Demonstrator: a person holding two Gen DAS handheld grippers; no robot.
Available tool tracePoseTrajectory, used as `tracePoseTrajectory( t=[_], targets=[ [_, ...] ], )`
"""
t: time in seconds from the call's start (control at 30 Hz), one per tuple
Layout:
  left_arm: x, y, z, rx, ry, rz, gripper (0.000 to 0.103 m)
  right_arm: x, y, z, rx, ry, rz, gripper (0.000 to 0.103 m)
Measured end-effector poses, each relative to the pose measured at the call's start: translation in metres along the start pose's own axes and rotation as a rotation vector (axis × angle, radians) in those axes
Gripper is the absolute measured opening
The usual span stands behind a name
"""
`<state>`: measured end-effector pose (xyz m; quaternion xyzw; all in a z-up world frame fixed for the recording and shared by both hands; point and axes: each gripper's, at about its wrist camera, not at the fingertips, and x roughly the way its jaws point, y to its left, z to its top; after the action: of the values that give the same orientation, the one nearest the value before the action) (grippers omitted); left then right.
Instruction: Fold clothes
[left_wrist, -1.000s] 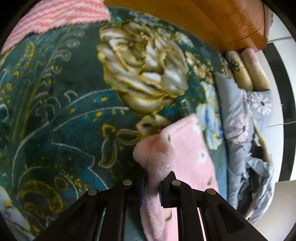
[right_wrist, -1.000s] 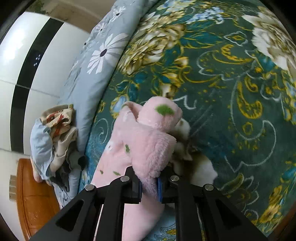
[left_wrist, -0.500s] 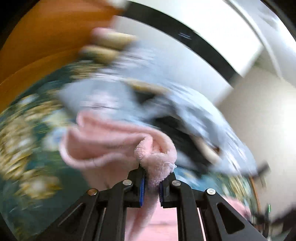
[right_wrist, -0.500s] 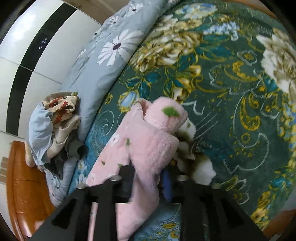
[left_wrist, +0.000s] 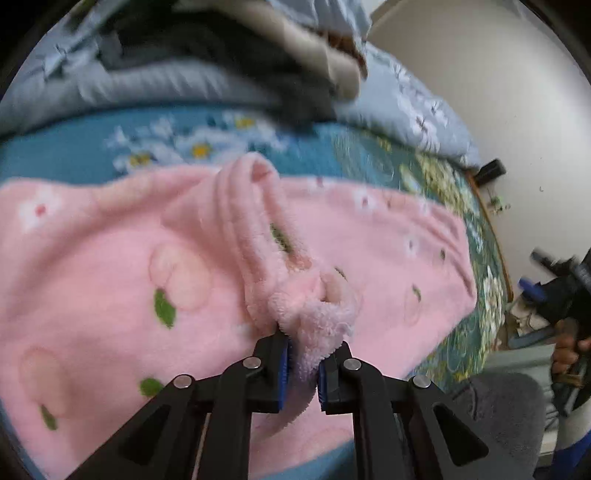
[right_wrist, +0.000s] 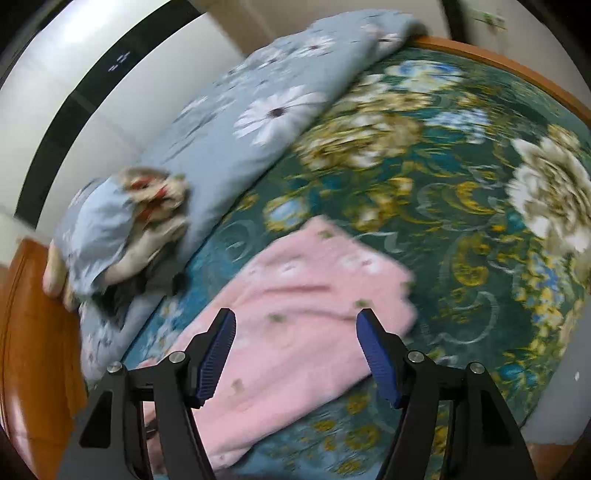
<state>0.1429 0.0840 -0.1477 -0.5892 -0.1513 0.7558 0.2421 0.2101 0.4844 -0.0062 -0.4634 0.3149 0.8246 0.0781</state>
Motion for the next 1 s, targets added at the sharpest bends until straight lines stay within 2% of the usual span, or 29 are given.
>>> tracePoseTrajectory(
  t=[0.03,0.1,0.13,0.2,0.23,0.3,0.4,0.43,0.57,0.63,0.67,0.73,0.87,0.9,0.93,0.97,1.0],
  targets=[
    [0.003,0.000,-0.001,-0.006,0.011,0.007,0.014,0.005,0.017,-0.003,-0.028,0.028,0.024,0.069],
    [0.005,0.002,-0.002,-0.037,0.035,0.002,0.021,0.020,0.053,-0.010,-0.083,0.095,0.071,0.069],
    [0.002,0.001,-0.004,-0.061,0.048,-0.019,0.025,0.028,0.071,-0.015,-0.108,0.133,0.096,0.069],
    [-0.007,0.004,-0.005,-0.112,0.088,-0.080,0.043,0.051,0.111,-0.031,-0.160,0.233,0.152,0.069],
    [-0.012,0.007,-0.005,-0.129,0.102,-0.125,0.047,0.062,0.126,-0.039,-0.184,0.272,0.166,0.069],
    [-0.028,0.015,-0.006,-0.147,0.079,-0.164,0.049,0.086,0.158,-0.059,-0.252,0.351,0.176,0.069],
    [-0.056,0.038,-0.010,-0.189,0.027,-0.163,0.053,0.127,0.194,-0.094,-0.356,0.466,0.130,0.069],
    [-0.067,0.049,-0.012,-0.204,0.006,-0.146,0.053,0.138,0.200,-0.104,-0.371,0.498,0.114,0.069],
    [-0.101,0.102,-0.030,-0.261,-0.052,0.021,0.055,0.179,0.203,-0.133,-0.390,0.625,0.015,0.069],
    [-0.112,0.126,-0.040,-0.288,-0.068,0.111,0.055,0.189,0.204,-0.138,-0.404,0.639,-0.051,0.069],
    [-0.116,0.138,-0.045,-0.305,-0.069,0.147,0.055,0.193,0.204,-0.137,-0.399,0.641,-0.057,0.069],
    [-0.114,0.155,-0.057,-0.347,-0.046,0.184,0.055,0.200,0.202,-0.137,-0.374,0.657,-0.048,0.069],
    [-0.106,0.164,-0.073,-0.391,-0.013,0.162,0.055,0.212,0.198,-0.147,-0.319,0.716,-0.039,0.069],
    [-0.105,0.163,-0.074,-0.387,-0.012,0.158,0.055,0.211,0.199,-0.150,-0.333,0.717,-0.053,0.060],
    [-0.104,0.161,-0.074,-0.383,-0.011,0.155,0.055,0.207,0.202,-0.150,-0.349,0.706,-0.060,0.045],
    [-0.103,0.160,-0.074,-0.379,-0.010,0.151,0.055,0.202,0.204,-0.149,-0.362,0.691,-0.060,0.014],
    [-0.103,0.159,-0.072,-0.375,-0.011,0.146,0.055,0.198,0.206,-0.148,-0.375,0.675,-0.060,0.012]
  ],
)
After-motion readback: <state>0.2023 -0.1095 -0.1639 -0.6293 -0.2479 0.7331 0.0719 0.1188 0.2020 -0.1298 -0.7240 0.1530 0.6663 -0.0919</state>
